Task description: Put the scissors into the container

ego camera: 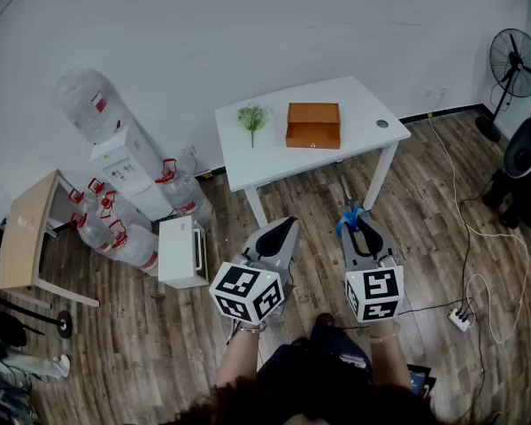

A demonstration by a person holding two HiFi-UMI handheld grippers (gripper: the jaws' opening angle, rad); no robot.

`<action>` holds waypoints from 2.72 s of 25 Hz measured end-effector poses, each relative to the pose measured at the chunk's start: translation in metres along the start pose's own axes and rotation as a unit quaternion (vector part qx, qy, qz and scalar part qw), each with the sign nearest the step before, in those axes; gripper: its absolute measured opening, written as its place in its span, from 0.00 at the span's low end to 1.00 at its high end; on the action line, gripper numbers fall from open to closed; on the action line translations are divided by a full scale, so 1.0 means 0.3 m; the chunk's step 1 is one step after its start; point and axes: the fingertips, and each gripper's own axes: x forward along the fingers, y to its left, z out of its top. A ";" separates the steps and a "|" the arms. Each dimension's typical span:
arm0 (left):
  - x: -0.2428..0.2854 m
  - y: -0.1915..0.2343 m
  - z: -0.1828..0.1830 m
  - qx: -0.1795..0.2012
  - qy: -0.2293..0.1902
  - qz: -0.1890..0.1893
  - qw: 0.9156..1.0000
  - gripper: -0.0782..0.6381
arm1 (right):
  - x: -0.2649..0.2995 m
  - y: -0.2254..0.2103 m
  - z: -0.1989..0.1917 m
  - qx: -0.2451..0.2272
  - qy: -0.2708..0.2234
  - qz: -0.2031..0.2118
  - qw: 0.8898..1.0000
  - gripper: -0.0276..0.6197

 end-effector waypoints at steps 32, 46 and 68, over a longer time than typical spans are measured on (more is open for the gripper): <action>0.413 0.055 -0.036 -0.005 0.006 0.014 1.000 0.13 | 0.291 -0.319 -0.045 0.024 -0.018 0.027 0.999 0.16; 0.549 0.156 -0.028 0.002 0.021 0.016 1.000 0.13 | 0.463 -0.357 -0.067 0.041 -0.007 0.045 0.998 0.16; 0.899 0.536 0.116 -0.001 0.008 -0.028 1.000 0.13 | 0.955 -0.450 0.025 0.028 0.002 0.018 0.999 0.16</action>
